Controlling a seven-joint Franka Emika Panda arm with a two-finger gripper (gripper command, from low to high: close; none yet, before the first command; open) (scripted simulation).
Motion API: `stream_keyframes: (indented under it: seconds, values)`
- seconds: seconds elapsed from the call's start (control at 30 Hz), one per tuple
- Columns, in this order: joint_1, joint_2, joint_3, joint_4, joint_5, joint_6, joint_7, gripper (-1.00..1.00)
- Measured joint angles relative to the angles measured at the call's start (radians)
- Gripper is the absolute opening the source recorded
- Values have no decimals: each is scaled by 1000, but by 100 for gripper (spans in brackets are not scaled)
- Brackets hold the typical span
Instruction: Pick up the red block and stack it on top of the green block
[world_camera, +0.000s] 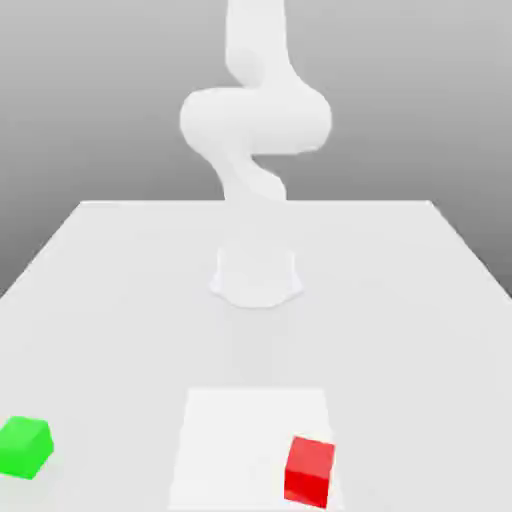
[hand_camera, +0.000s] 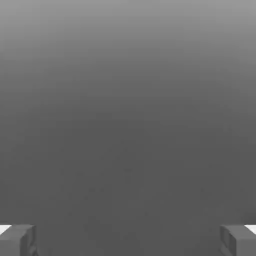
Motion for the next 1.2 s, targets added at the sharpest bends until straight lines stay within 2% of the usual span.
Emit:
stream_keyframes:
  seconds: [0.5, 0.83, 0.97, 1.0, 1.2]
  values:
    - [-78, 551, 137, -102, -99, 208, 286, 0]
    - [-51, 904, 156, -166, -85, 356, 412, 0]
    - [-18, 1048, 116, -150, -129, 467, 454, 0]
    - [-8, 1079, 104, -145, -141, 492, 463, -100]
    - [-4, 1095, 99, -143, -149, 506, 469, -100]
